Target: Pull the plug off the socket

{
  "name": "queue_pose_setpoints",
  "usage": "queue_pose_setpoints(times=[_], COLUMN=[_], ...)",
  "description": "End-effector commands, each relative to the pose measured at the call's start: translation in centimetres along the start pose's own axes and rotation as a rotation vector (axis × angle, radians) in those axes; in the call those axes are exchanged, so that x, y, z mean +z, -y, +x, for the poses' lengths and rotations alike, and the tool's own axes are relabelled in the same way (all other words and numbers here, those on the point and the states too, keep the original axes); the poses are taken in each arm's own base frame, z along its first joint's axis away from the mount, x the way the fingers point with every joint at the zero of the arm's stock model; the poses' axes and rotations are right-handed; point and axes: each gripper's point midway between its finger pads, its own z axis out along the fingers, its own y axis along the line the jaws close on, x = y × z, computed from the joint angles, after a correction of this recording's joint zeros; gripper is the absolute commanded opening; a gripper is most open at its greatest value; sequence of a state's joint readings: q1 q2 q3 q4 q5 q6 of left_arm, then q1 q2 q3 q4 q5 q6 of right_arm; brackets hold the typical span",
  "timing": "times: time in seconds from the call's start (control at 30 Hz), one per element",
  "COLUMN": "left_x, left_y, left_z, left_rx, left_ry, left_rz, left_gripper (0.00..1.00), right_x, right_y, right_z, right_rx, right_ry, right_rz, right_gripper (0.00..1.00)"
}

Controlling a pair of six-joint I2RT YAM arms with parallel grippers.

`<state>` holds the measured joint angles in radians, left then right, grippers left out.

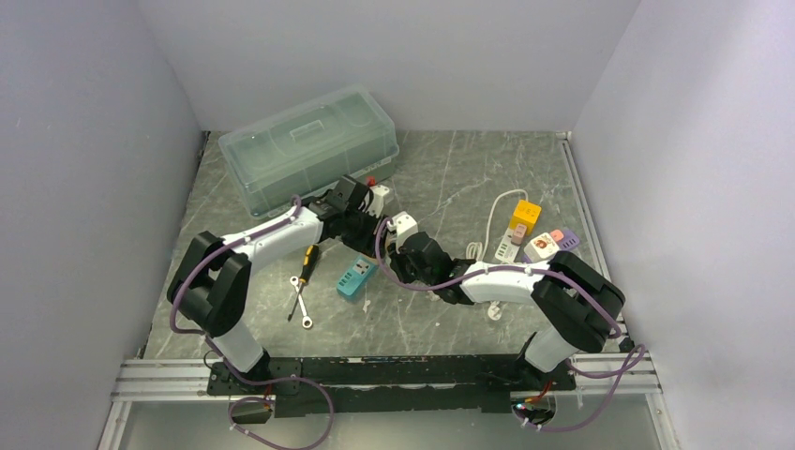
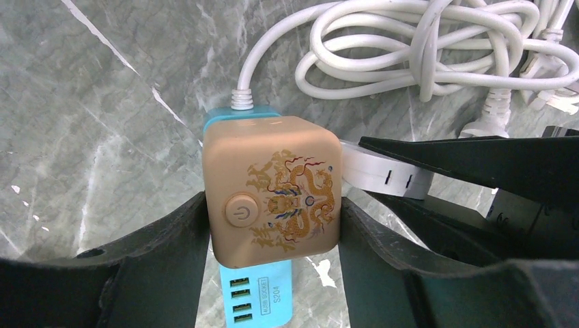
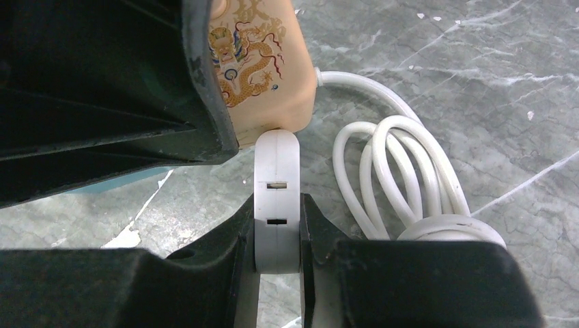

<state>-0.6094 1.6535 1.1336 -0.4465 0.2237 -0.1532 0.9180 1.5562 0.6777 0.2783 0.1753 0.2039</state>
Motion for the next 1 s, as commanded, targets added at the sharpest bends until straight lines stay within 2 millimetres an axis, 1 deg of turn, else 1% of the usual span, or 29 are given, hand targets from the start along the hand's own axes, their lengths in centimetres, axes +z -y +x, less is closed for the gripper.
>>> queue_pose_setpoints(times=[0.0,0.17,0.27,0.37,0.57,0.63,0.8,0.97], left_x=[0.2,0.4,0.5,0.6,0.6,0.6,0.7,0.9], left_y=[-1.6,-2.2,-2.3,-2.5,-2.6,-2.6,-3.3,-3.5], left_z=[-0.4,0.0,0.2,0.3,0.3,0.4,0.5,0.7], left_rx=[0.054,0.063,0.064,0.062,0.060,0.057,0.043,0.031], left_ry=[-0.009,-0.038,-0.049,-0.053,-0.053,-0.054,-0.062,-0.073], left_rz=[-0.081,-0.112,-0.117,-0.124,-0.134,-0.138,-0.173,-0.185], left_gripper=[0.33,0.25,0.19,0.16,0.10,0.08,0.01,0.00], right_x=[0.2,0.3,0.2,0.1,0.2,0.2,-0.1,-0.3], right_y=[-0.5,0.4,1.4,2.3,2.5,2.3,0.6,-0.9], right_z=[-1.7,-1.8,-1.9,-2.0,-2.0,-2.0,-2.2,-2.0], right_rx=[-0.027,-0.056,-0.043,-0.022,-0.015,-0.019,-0.059,-0.065], right_ry=[0.043,0.042,0.043,0.043,0.041,0.040,0.055,0.048], right_rz=[-0.014,0.023,0.041,0.051,0.049,0.042,0.039,0.053], right_gripper=[0.00,0.00,0.00,0.00,0.00,0.00,0.00,0.00])
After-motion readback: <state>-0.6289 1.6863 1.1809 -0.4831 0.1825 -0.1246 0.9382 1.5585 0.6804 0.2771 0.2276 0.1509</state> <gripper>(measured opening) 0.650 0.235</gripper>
